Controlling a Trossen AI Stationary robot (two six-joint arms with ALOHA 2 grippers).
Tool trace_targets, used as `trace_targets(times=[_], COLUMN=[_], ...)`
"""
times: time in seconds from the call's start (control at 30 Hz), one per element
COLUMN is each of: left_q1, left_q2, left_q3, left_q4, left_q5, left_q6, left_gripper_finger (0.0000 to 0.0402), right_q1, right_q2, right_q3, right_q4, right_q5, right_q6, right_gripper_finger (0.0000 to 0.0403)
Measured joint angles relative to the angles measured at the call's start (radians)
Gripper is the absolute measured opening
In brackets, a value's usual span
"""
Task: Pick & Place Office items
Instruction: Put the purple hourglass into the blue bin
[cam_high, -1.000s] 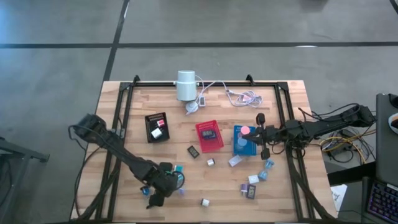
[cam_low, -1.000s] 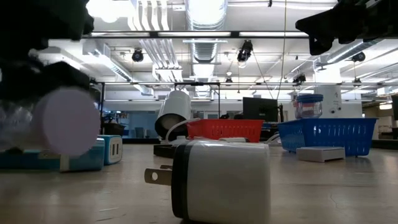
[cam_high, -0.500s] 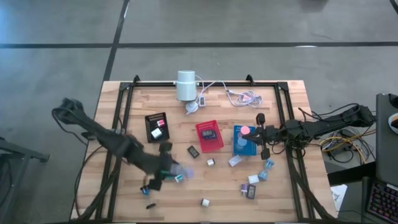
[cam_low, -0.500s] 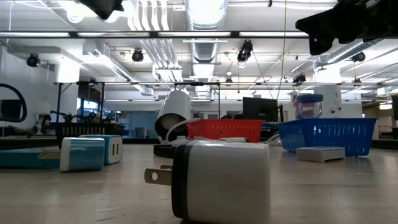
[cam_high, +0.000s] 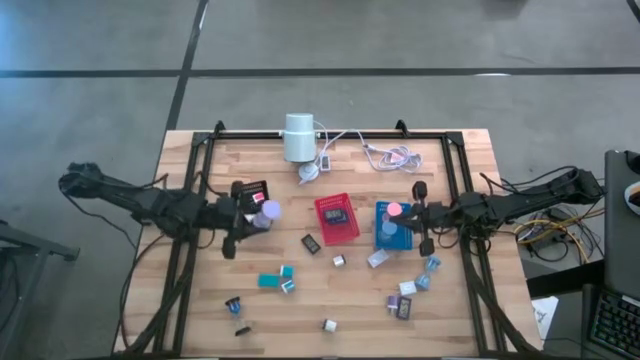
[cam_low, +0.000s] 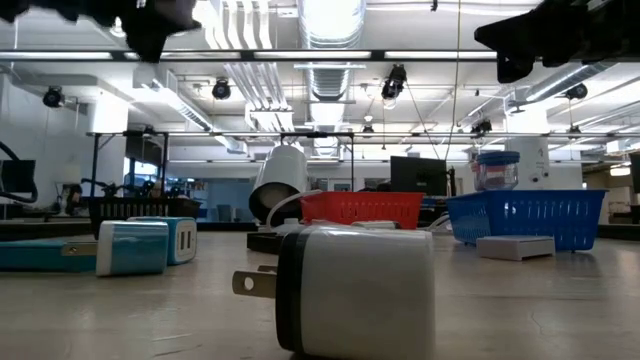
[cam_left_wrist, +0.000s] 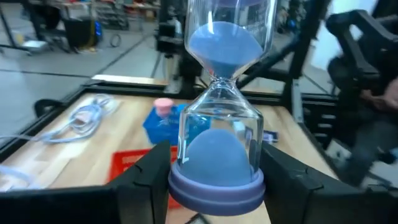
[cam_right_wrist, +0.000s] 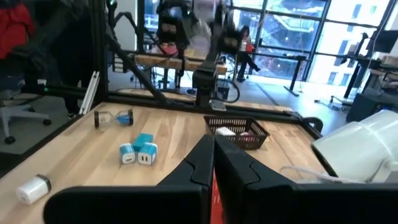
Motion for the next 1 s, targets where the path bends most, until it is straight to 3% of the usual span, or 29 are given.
trace_targets(times=[0.13, 0.4, 0.8, 1.0], left_q1=[0.050, 0.103, 0.108, 0.108], left_q2=[-0.091, -0.168, -0.181, -0.181], left_q3=[-0.148, -0.318, -0.369, -0.356], left_q4=[0.126, 0.276, 0.274, 0.189], left_q5=[0.001, 0.065, 0.090, 0.108], left_q6=[-0.007, -0.026, -0.065, -0.100], left_gripper_finger=[0.0179, 0.0179, 0.0179, 0.0179], right_q1=[0.000, 0.000, 0.001, 0.001], right_q2=[0.000, 0.000, 0.004, 0.047], right_q3=[0.000, 0.000, 0.000, 0.000], right_q4=[0.017, 0.070, 0.103, 0.122], right_q5=[0.000, 0.000, -0.001, 0.005], right_q6=[0.024, 0.049, 0.034, -0.024], right_gripper_finger=[0.0008, 0.0008, 0.0008, 0.0008])
